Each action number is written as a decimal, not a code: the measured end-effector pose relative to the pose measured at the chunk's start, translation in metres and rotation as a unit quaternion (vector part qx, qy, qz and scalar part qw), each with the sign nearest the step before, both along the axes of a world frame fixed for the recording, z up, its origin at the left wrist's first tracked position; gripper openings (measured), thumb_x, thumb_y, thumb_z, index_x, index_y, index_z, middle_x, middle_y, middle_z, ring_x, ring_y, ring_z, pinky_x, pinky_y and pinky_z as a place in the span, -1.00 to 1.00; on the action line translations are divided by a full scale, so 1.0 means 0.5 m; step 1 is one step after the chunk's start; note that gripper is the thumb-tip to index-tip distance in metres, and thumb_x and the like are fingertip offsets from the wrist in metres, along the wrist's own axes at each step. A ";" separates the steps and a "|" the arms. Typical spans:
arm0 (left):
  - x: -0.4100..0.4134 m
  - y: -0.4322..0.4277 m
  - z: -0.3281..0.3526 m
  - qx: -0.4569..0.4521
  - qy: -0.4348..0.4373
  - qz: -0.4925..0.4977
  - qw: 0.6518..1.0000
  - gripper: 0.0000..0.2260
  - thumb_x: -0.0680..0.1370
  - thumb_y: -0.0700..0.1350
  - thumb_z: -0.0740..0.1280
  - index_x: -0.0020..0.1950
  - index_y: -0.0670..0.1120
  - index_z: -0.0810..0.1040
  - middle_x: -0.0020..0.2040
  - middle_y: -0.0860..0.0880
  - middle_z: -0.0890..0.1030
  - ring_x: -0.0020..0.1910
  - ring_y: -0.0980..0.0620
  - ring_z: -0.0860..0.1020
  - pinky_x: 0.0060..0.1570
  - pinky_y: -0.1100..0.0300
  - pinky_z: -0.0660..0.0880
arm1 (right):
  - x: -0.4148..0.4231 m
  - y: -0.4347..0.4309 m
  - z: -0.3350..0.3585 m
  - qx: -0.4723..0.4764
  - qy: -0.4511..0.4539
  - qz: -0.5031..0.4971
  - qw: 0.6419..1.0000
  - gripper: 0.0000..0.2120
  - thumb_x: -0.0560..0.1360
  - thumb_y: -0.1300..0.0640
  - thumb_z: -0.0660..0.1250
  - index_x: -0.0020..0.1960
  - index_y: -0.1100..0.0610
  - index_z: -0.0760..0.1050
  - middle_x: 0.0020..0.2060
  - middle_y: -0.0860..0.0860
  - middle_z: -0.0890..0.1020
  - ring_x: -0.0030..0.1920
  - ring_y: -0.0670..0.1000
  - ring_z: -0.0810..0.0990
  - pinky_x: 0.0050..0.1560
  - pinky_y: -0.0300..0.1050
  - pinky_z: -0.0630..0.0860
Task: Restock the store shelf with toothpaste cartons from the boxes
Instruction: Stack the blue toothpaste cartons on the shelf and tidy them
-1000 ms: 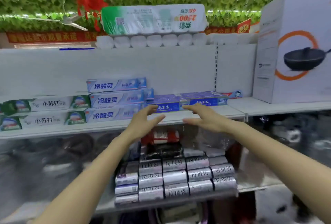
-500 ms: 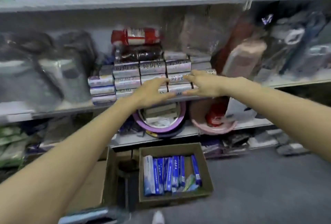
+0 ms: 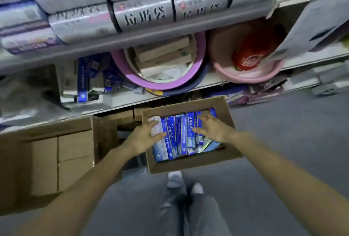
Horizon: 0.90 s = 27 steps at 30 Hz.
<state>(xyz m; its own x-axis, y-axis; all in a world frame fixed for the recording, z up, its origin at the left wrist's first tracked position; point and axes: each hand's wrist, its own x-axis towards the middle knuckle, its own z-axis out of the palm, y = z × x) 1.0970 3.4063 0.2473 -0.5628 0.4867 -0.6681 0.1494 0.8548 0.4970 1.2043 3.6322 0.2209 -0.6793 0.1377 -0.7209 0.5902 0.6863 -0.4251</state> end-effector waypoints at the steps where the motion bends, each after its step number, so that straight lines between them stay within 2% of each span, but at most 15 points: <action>1: 0.010 -0.001 -0.044 -0.006 -0.031 0.034 0.999 -0.46 0.56 0.07 0.32 0.49 -0.07 0.32 0.40 -0.07 0.45 0.31 0.01 0.46 0.19 0.22 0.42 | 0.013 -0.001 -0.049 -0.016 -0.018 -0.020 1.000 -0.25 0.55 -0.24 0.16 0.55 0.18 0.07 0.52 0.15 0.14 0.50 0.13 0.15 0.47 -0.04 0.12; 3: 0.029 0.005 -0.126 -0.007 -0.085 0.107 0.991 -0.51 0.56 0.03 0.33 0.45 -0.08 0.35 0.35 -0.08 0.48 0.21 0.04 0.49 -0.01 0.31 0.46 | 0.035 -0.005 -0.129 -0.044 -0.045 -0.065 0.996 -0.24 0.54 -0.26 0.16 0.53 0.21 0.10 0.45 0.19 0.30 0.45 0.14 0.26 0.45 0.00 0.17; 5: 0.046 0.016 -0.203 -0.012 -0.117 0.164 0.980 -0.56 0.56 0.02 0.33 0.40 -0.09 0.39 0.25 -0.04 0.51 0.11 0.10 0.46 -0.19 0.38 0.44 | 0.054 -0.010 -0.208 -0.065 -0.042 -0.121 0.990 -0.04 0.38 -0.50 0.14 0.51 0.17 0.19 0.36 0.16 0.44 0.40 0.11 0.35 0.42 0.05 0.24; 6: 0.054 0.021 -0.240 -0.016 -0.125 0.186 0.975 -0.58 0.56 0.02 0.34 0.38 -0.10 0.42 0.20 -0.02 0.52 0.08 0.10 0.46 -0.18 0.33 0.46 | 0.065 -0.009 -0.260 -0.072 -0.036 -0.157 0.984 0.11 0.22 -0.63 0.10 0.50 0.13 0.22 0.36 0.12 0.45 0.38 0.08 0.38 0.41 0.06 0.28; 7: 0.062 0.026 -0.279 -0.017 -0.132 0.209 0.969 -0.58 0.55 0.02 0.36 0.35 -0.11 0.44 0.18 -0.02 0.53 0.08 0.07 0.48 -0.08 0.24 0.50 | 0.076 -0.007 -0.310 -0.083 -0.036 -0.191 0.977 0.17 0.14 -0.67 0.09 0.49 0.11 0.24 0.39 0.09 0.42 0.38 0.07 0.39 0.40 0.04 0.30; 8: 0.071 0.033 -0.313 -0.012 -0.142 0.236 0.961 -0.56 0.52 0.05 0.40 0.32 -0.11 0.46 0.18 -0.04 0.55 0.08 0.03 0.51 0.04 0.12 0.53 | 0.080 -0.007 -0.343 -0.095 -0.045 -0.217 0.970 0.10 0.20 -0.62 0.15 0.50 0.11 0.23 0.43 0.08 0.37 0.39 0.07 0.37 0.41 0.02 0.29; 9: 0.079 0.040 -0.345 -0.008 -0.153 0.263 0.953 -0.52 0.47 0.11 0.44 0.29 -0.10 0.49 0.16 -0.07 0.57 0.09 -0.02 0.53 0.12 0.01 0.53 | 0.080 -0.007 -0.366 -0.097 -0.056 -0.233 0.966 -0.04 0.34 -0.47 0.22 0.51 0.14 0.21 0.46 0.09 0.32 0.42 0.08 0.32 0.42 -0.01 0.26; 10: 0.088 0.048 -0.375 -0.007 -0.162 0.287 0.944 -0.48 0.41 0.15 0.45 0.26 -0.09 0.51 0.13 -0.08 0.58 0.09 -0.05 0.55 0.16 -0.05 0.53 | 0.080 -0.007 -0.392 -0.103 -0.060 -0.252 0.960 -0.18 0.45 -0.32 0.25 0.51 0.17 0.18 0.48 0.10 0.28 0.45 0.09 0.28 0.43 -0.05 0.23; 12: 0.105 0.061 -0.432 -0.003 -0.172 0.323 0.931 -0.51 0.44 0.14 0.45 0.26 -0.10 0.52 0.08 -0.06 0.57 0.13 -0.08 0.56 0.21 -0.10 0.49 | 0.088 0.001 -0.472 -0.113 -0.069 -0.283 0.950 -0.28 0.53 -0.18 0.26 0.52 0.21 0.16 0.49 0.11 0.25 0.47 0.10 0.23 0.42 -0.07 0.20; 17: 0.120 0.095 -0.528 0.037 -0.162 0.388 0.906 -0.73 0.53 0.03 0.38 0.19 -0.01 0.49 0.09 -0.03 0.55 0.19 -0.04 0.52 0.26 -0.10 0.46 | 0.073 0.008 -0.593 -0.113 -0.068 -0.349 0.928 -0.32 0.52 -0.15 0.28 0.48 0.21 0.20 0.41 0.13 0.36 0.39 0.12 0.35 0.31 -0.11 0.29; 20: 0.111 0.113 -0.555 0.061 -0.175 0.417 0.890 -0.76 0.58 -0.05 0.30 0.23 -0.04 0.48 0.13 -0.01 0.52 0.17 0.01 0.50 0.19 0.02 0.50 | 0.054 0.013 -0.639 -0.110 -0.044 -0.368 0.922 -0.37 0.49 -0.16 0.32 0.39 0.20 0.31 0.23 0.07 0.50 0.27 0.12 0.47 0.23 -0.10 0.41; 23: 0.102 0.118 -0.570 0.079 -0.185 0.439 0.876 -0.78 0.58 -0.05 0.30 0.22 -0.03 0.50 0.19 -0.01 0.54 0.21 0.03 0.51 0.12 0.08 0.51 | 0.041 0.016 -0.673 -0.117 -0.028 -0.396 0.910 -0.43 0.46 -0.17 0.35 0.29 0.19 0.37 0.16 0.09 0.57 0.16 0.13 0.55 0.17 0.11 0.52; 27: 0.093 0.114 -0.585 0.094 -0.195 0.443 0.870 -0.84 0.59 -0.04 0.29 0.16 0.02 0.55 0.18 0.02 0.57 0.17 0.08 0.54 0.02 0.14 0.54 | 0.039 0.012 -0.699 -0.130 -0.030 -0.422 0.897 -0.61 0.51 -0.08 0.34 0.17 0.13 0.35 -0.03 0.03 0.56 0.10 0.15 0.57 0.11 0.20 0.54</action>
